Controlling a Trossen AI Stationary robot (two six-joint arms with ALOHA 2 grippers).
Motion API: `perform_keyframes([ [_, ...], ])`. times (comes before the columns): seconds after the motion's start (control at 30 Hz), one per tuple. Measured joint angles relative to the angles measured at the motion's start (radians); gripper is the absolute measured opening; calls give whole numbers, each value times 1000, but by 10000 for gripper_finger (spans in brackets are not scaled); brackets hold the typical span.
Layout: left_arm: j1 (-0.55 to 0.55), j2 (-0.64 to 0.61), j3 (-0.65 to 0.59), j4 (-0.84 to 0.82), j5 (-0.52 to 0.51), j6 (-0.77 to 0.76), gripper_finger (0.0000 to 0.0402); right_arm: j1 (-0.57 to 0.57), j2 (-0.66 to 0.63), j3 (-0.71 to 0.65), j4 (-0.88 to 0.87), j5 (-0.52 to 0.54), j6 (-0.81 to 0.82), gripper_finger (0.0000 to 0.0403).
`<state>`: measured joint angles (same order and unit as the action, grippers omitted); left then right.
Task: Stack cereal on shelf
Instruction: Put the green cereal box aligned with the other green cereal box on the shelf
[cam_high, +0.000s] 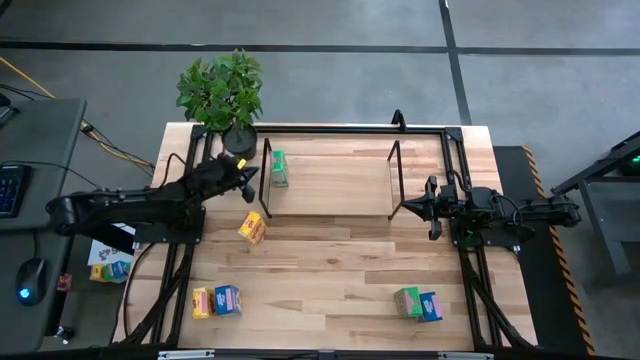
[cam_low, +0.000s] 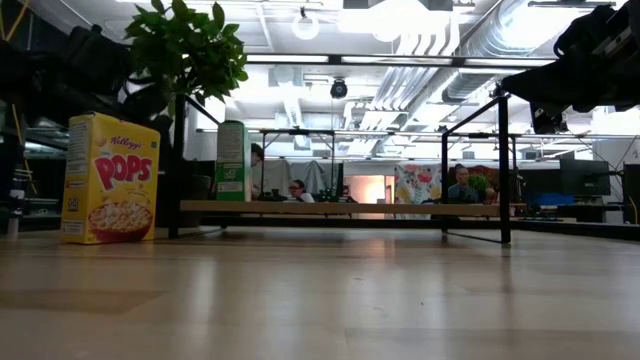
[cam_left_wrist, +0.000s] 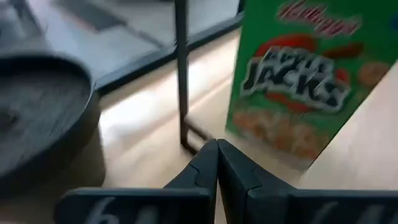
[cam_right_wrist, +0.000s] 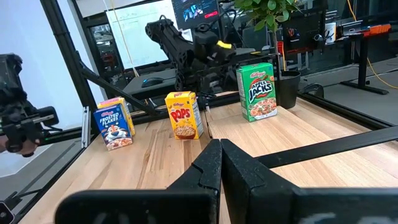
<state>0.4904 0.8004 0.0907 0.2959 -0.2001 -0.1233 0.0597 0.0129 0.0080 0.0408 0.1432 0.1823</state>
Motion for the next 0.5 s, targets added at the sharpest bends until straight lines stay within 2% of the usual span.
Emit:
perform_keyframes([
  [0.17, -1, -62, 90, -212, -60, -74, 0, 0, 0, 0, 0, 0, 0, 0],
  [0.4, -1, -126, 275, -485, -229, -154, 0, 0, 0, 0, 0, 0, 0, 0],
  [0.5, -4, -146, 335, -537, -300, -157, 0, 0, 0, 0, 0, 0, 0, 0],
])
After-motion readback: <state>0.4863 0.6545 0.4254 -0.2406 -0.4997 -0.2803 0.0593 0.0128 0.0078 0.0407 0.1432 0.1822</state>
